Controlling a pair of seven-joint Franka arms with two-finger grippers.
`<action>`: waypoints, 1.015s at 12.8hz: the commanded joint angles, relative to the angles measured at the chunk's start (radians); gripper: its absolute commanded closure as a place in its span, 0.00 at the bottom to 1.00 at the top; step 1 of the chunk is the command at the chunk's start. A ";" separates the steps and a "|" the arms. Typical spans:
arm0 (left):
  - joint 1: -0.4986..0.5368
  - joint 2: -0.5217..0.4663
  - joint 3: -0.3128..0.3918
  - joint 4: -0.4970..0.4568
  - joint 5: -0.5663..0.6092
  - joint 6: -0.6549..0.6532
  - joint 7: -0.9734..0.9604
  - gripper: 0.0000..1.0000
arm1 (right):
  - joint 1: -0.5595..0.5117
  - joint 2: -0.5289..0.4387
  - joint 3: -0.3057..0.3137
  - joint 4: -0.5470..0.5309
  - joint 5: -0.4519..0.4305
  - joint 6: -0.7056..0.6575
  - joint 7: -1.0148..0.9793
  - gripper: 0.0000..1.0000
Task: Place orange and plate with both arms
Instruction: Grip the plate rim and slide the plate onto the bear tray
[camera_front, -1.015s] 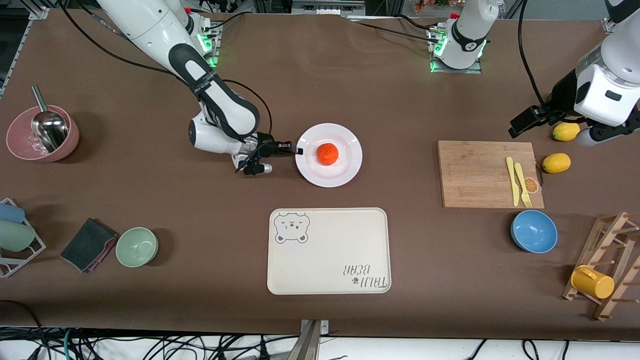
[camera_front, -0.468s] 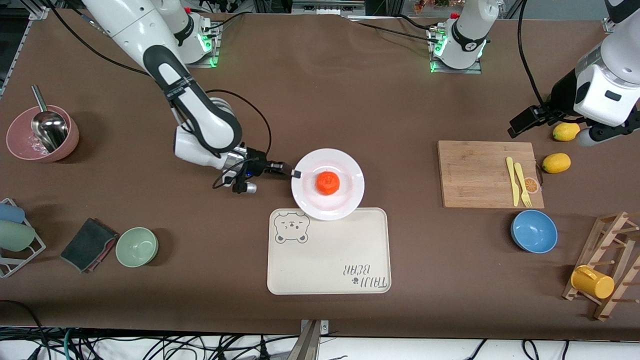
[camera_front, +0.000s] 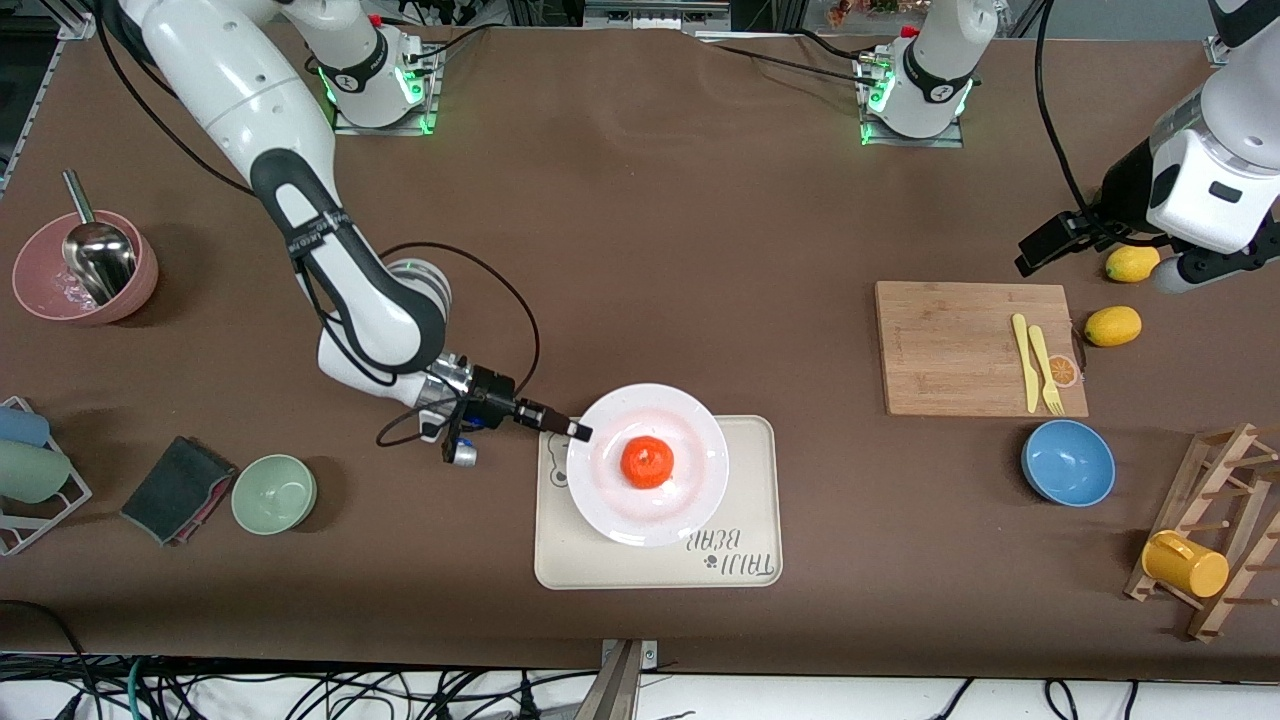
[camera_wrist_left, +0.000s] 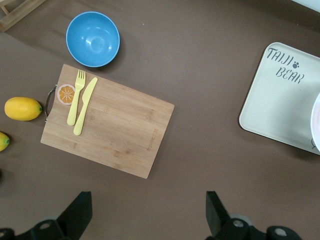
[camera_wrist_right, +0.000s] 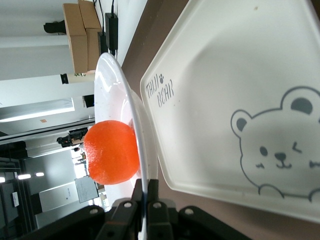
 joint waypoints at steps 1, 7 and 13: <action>0.009 0.014 -0.006 0.028 -0.022 -0.005 0.001 0.00 | 0.035 0.161 0.000 0.147 -0.076 0.030 0.018 1.00; 0.011 0.014 -0.006 0.026 -0.022 -0.006 0.001 0.00 | 0.093 0.212 -0.046 0.166 -0.083 0.051 0.018 0.36; 0.009 0.014 -0.006 0.026 -0.022 -0.008 0.001 0.00 | 0.070 0.159 -0.052 0.163 -0.268 0.041 0.038 0.00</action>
